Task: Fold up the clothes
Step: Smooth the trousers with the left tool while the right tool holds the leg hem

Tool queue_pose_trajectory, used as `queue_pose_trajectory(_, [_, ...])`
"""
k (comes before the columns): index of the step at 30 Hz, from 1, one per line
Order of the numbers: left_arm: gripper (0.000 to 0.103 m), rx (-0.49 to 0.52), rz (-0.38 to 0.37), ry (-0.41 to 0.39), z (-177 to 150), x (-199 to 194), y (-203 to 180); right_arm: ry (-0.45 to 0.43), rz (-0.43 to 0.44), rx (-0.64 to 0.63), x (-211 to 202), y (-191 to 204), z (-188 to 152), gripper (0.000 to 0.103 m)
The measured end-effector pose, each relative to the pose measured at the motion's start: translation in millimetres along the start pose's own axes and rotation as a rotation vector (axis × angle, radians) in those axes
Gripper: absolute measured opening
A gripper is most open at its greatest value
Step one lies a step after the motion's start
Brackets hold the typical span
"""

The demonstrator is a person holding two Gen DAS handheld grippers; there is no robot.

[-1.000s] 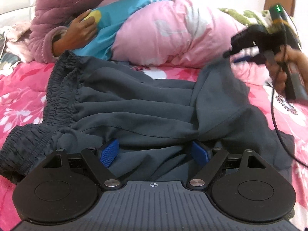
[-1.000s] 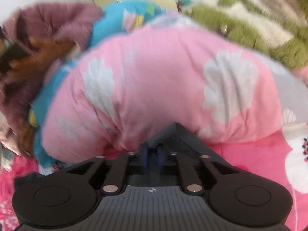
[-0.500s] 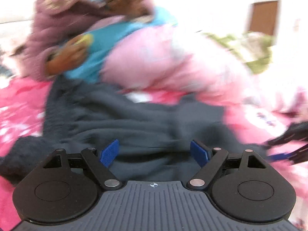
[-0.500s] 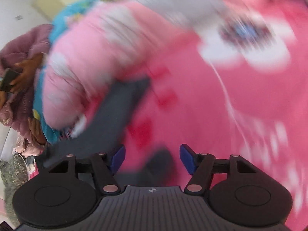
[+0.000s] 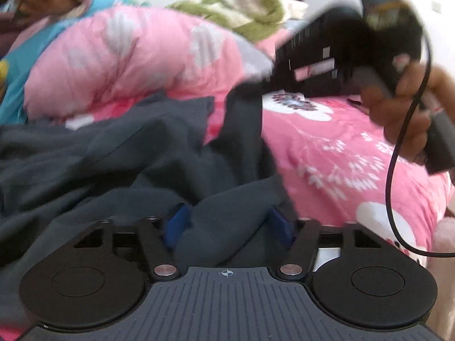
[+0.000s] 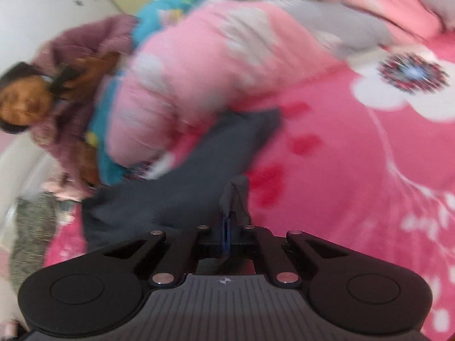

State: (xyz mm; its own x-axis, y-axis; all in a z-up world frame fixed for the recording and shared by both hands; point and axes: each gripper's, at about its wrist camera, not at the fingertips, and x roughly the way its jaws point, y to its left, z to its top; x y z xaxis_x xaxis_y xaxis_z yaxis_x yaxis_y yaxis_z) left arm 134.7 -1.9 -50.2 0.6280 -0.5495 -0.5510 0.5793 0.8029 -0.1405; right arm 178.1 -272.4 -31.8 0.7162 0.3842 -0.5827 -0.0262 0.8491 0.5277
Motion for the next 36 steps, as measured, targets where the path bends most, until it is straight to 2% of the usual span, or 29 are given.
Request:
queue_pose_trajectory(4, [0.050, -0.112, 0.083, -0.018, 2, -6, 28, -0.015, 0.072, -0.099, 22, 49, 20, 0.001])
queue_pose_trajectory(6, [0.050, -0.152, 0.144, -0.026, 2, -6, 42, -0.003, 0.100, -0.142, 44, 73, 26, 0.001])
queue_pose_trajectory(10, [0.050, -0.251, 0.199, -0.014, 1, -7, 63, 0.053, 0.130, -0.213, 92, 103, 28, 0.004])
queue_pose_trajectory(11, [0.050, -0.267, 0.206, -0.014, 1, -8, 66, 0.070, 0.128, -0.232, 103, 107, 28, 0.007])
queue_pose_trajectory(14, [0.050, -0.285, 0.230, -0.015, 1, -11, 69, 0.045, 0.044, -0.298, 108, 104, 20, 0.034])
queue_pose_trajectory(16, [0.050, -0.285, 0.239, -0.009, 2, -11, 69, -0.014, 0.019, -0.297, 89, 88, 13, 0.039])
queue_pose_trajectory(19, [0.050, -0.296, 0.256, -0.007, 3, -10, 70, -0.055, 0.043, -0.193, 50, 54, 5, 0.043])
queue_pose_trajectory(21, [0.050, -0.311, 0.279, -0.010, 3, -10, 73, -0.013, 0.055, -0.087, 33, 32, -4, 0.044])
queue_pose_trajectory(24, [0.051, -0.331, 0.340, -0.019, 1, -10, 78, 0.111, 0.080, 0.044, 36, 12, -24, 0.044])
queue_pose_trajectory(26, [0.051, -0.350, 0.356, -0.022, -2, -10, 82, 0.162, 0.098, 0.129, 44, 3, -37, 0.044])
queue_pose_trajectory(30, [0.051, -0.361, 0.379, -0.032, -7, -14, 83, 0.181, 0.232, 0.303, 62, -6, -47, 0.043])
queue_pose_trajectory(32, [0.051, -0.363, 0.389, -0.035, -7, -14, 84, 0.200, 0.254, 0.331, 70, -2, -52, 0.043])
queue_pose_trajectory(35, [0.051, -0.363, 0.393, -0.036, -6, -13, 83, 0.216, 0.265, 0.336, 78, 2, -59, 0.037])
queue_pose_trajectory(36, [0.051, -0.361, 0.393, -0.037, -6, -12, 83, 0.218, 0.276, 0.339, 79, 3, -61, 0.030])
